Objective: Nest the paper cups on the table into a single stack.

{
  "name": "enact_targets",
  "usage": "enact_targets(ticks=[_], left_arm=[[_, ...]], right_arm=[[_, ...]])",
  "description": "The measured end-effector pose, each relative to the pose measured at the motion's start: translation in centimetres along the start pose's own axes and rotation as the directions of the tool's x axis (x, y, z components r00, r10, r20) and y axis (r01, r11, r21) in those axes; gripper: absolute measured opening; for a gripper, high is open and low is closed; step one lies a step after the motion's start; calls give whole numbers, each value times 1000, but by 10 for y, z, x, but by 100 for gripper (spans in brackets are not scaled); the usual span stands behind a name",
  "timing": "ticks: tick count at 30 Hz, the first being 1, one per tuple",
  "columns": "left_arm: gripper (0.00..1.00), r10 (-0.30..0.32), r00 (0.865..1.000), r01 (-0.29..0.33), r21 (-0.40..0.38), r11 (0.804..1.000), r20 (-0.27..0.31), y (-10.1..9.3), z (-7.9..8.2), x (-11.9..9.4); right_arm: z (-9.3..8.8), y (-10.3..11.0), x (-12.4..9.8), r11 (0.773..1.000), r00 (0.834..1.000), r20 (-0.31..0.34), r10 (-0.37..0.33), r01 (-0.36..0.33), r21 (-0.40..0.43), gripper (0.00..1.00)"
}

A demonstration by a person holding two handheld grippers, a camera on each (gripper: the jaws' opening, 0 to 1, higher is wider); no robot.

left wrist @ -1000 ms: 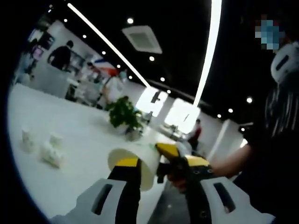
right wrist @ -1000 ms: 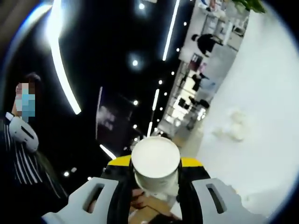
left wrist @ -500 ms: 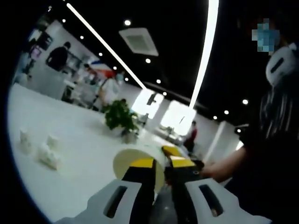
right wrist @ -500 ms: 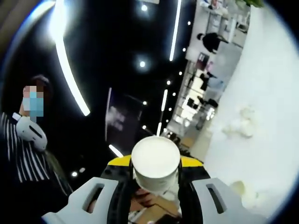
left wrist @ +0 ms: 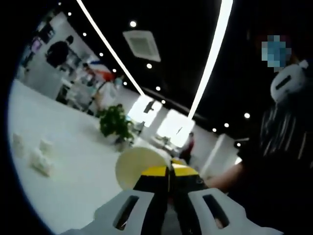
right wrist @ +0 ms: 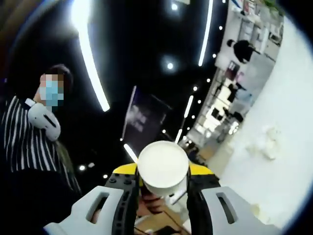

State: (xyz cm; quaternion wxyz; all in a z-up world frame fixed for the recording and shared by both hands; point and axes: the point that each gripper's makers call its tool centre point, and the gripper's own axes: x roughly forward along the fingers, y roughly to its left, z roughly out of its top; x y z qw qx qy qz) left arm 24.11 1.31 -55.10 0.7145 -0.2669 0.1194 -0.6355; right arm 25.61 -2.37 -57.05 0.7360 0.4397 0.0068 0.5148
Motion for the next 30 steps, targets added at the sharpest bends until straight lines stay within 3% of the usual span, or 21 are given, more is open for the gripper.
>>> enact_targets(ticks=[12, 19, 24, 28, 30], left_arm=[[0, -24, 999, 25, 39, 999, -34, -8, 6, 2], [0, 22, 999, -19, 63, 998, -40, -1, 7, -1], [0, 74, 996, -69, 94, 993, -50, 10, 7, -8], [0, 108, 993, -101, 120, 988, -49, 14, 13, -12], [0, 141, 988, -131, 143, 981, -64, 20, 13, -15]], right_arm=[[5, 2, -2, 998, 999, -28, 19, -21, -65, 40], [2, -10, -8, 993, 998, -37, -48, 44, -107, 54], [3, -20, -19, 986, 994, -50, -100, 92, -137, 57], [11, -44, -32, 955, 973, -57, -222, 205, -216, 69], [14, -62, -42, 914, 944, -87, -319, 282, -290, 79]])
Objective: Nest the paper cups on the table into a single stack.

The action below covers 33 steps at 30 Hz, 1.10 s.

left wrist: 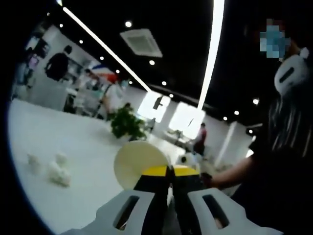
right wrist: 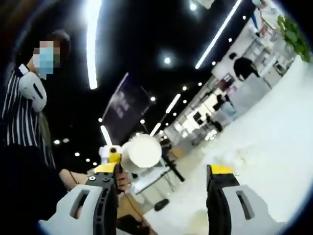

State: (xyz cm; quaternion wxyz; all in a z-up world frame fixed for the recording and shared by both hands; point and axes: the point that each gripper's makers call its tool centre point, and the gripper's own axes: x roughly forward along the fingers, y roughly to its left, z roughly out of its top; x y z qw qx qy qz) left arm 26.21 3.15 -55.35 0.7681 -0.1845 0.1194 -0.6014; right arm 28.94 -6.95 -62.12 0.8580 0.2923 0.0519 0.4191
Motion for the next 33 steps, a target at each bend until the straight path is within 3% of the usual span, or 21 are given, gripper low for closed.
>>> enact_targets(ticks=[1, 6, 12, 18, 21, 24, 33], left_arm=[[0, 10, 1000, -10, 2, 1000, -11, 2, -1, -1], [0, 47, 999, -47, 8, 999, -21, 10, 0, -4], [0, 94, 992, -96, -21, 995, -83, 21, -8, -11], [0, 111, 986, -112, 5, 994, -128, 25, -12, -14], [0, 136, 973, -132, 33, 991, -188, 29, -18, -14], [0, 125, 969, -117, 50, 992, -213, 28, -19, -12], [0, 168, 913, -113, 164, 980, -373, 34, -32, -13]], right_arm=[[2, -3, 0, 1000, 1000, 3, -8, 8, -12, 83], [8, -21, -2, 996, 998, -38, -53, 50, -75, 82], [13, -37, -1, 990, 994, -66, -88, 80, -118, 86], [8, -47, 1, 963, 980, -147, -138, 98, -252, 91], [4, -50, 4, 962, 974, -174, -144, 96, -257, 94], [1, -55, 6, 952, 968, -194, -162, 101, -288, 99], [-4, -59, 8, 934, 954, -247, -172, 79, -347, 100]])
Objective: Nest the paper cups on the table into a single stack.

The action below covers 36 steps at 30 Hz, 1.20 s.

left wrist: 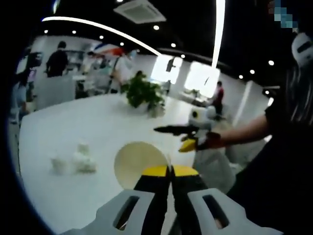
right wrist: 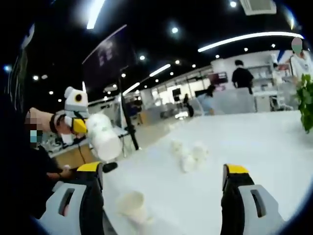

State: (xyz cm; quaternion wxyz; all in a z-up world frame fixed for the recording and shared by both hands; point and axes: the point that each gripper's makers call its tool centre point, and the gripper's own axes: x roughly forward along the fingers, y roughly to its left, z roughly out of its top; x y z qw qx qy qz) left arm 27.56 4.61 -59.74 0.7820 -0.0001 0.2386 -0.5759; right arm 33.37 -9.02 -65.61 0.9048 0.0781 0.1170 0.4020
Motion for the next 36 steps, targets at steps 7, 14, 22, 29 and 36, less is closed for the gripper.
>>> enact_targets(ticks=[7, 14, 22, 29, 36], left_arm=[[0, 4, 994, 7, 100, 995, -111, 1, -5, 4], [0, 21, 964, 54, 273, 960, -266, 0, -18, 12], [0, 36, 893, 200, 469, 861, -448, -7, -43, 28], [0, 66, 804, 365, 578, 730, -591, -10, -63, 32], [0, 42, 780, 417, 568, 709, -624, -12, -70, 44]], right_arm=[[-4, -7, -3, 997, 999, -29, -27, 24, -73, 100], [-1, -17, -4, 990, 997, -35, -66, 61, -125, 100], [-4, -22, -3, 987, 995, -50, -84, 76, -143, 100], [-5, -28, -2, 984, 993, -56, -107, 98, -148, 100], [-5, -26, 3, 989, 994, -40, -101, 96, -112, 100]])
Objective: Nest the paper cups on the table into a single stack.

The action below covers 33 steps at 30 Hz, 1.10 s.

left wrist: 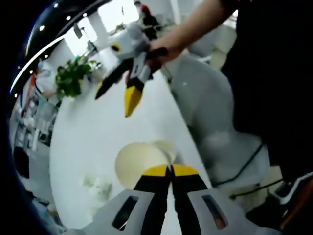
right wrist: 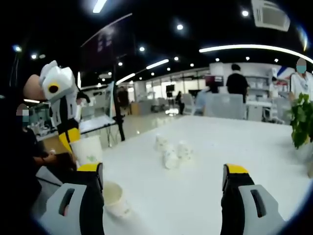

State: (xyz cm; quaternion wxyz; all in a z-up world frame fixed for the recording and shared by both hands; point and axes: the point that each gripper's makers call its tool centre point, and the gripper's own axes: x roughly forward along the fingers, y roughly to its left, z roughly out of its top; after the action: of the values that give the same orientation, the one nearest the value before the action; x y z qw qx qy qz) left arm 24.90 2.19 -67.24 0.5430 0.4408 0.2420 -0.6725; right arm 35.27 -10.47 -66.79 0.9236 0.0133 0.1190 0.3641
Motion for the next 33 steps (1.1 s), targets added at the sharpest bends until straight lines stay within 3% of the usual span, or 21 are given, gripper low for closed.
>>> enact_targets(ticks=[14, 20, 33], left_arm=[[0, -26, 996, 35, 102, 994, -89, -3, -4, 24], [0, -39, 994, 52, 135, 989, -102, -4, 0, 31], [0, -71, 988, 89, 136, 987, -134, -6, -6, 50]], right_arm=[[-4, -3, -5, 1000, 1000, 14, -18, 17, 20, 100], [-5, -3, -8, 999, 999, 28, -18, 16, 41, 100], [-10, -4, -10, 998, 1000, 20, -13, 12, 56, 100]])
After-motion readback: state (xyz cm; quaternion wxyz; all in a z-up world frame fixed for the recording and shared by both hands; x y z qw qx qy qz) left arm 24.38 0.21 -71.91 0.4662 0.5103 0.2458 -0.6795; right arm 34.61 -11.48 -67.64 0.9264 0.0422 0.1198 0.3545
